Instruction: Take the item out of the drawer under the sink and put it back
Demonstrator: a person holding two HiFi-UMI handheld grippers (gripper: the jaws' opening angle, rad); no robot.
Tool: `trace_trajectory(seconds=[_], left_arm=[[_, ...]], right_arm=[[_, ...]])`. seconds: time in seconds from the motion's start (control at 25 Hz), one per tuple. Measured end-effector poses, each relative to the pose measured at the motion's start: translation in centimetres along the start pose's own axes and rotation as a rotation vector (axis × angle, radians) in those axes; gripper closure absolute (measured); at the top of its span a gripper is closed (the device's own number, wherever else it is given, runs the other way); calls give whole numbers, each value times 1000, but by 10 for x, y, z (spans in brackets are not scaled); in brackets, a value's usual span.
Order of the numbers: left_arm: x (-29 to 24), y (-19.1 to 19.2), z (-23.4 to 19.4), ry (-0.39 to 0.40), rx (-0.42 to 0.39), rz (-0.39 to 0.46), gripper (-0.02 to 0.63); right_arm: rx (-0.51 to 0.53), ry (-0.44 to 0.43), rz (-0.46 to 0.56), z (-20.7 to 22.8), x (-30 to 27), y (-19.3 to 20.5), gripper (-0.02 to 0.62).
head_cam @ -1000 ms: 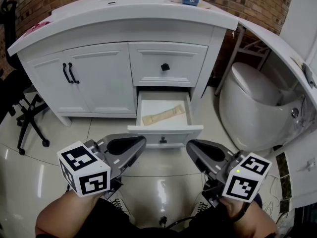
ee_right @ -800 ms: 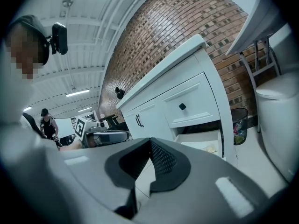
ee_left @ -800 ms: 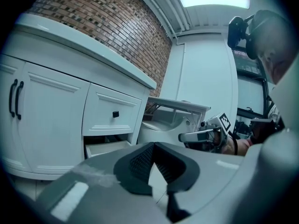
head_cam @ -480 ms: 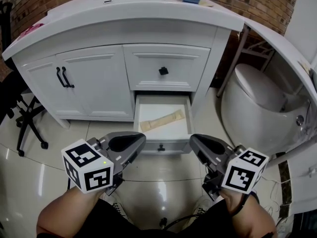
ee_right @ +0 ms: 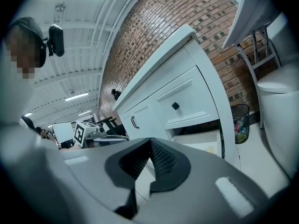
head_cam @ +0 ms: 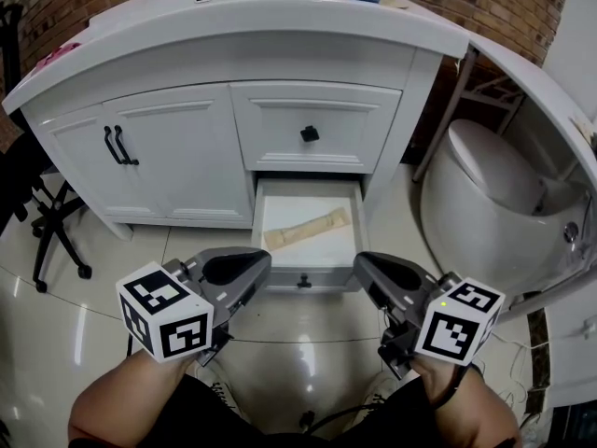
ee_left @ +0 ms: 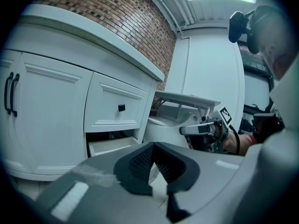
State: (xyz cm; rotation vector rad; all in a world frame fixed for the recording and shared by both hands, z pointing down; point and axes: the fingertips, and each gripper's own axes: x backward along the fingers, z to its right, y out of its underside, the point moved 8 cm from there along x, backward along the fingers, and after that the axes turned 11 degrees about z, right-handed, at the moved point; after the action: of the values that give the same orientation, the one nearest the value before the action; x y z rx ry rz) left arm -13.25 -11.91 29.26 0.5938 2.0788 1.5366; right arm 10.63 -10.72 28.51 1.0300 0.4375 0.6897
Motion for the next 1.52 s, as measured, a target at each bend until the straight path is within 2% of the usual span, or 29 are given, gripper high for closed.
trace_trajectory(seconds=[0.08, 0.32, 0.52, 0.64, 0.72, 0.88, 1.08, 1.2, 1.28, 1.4, 1.52], left_arm=[[-5, -1, -2, -4, -62, -11, 600], [-39, -3, -6, 1, -360, -80, 599], [-76, -3, -27, 34, -504, -179, 558], [-104, 7, -46, 64, -600, -291, 551], [-122, 17, -61, 65, -585, -356, 518], [-160, 31, -91, 59, -523, -449, 499], [-192, 58, -110, 159, -400, -628, 471], [-204, 76, -113, 194, -479, -764, 465], [-211, 86, -114, 198, -511, -825, 465], [-220, 99, -115, 202, -492, -869, 465], [-228, 109, -121, 187, -533, -883, 465]], right_arm=[[-3, 0, 14, -2, 1, -3, 591], [0, 16, 3, 8, 2, -2, 591], [-15, 28, -23, 20, 1, 1, 591], [-23, 12, -28, 17, 3, 2, 591], [-25, 1, -29, 15, 4, 2, 591], [-34, -1, -22, 15, 5, 1, 591], [-56, 14, -11, 22, 5, 1, 591], [-72, 7, -16, 23, 1, 2, 591], [-75, 0, -18, 22, -1, 2, 591], [-80, -10, -21, 22, -3, 2, 591], [-84, -16, -19, 22, -4, 1, 591]])
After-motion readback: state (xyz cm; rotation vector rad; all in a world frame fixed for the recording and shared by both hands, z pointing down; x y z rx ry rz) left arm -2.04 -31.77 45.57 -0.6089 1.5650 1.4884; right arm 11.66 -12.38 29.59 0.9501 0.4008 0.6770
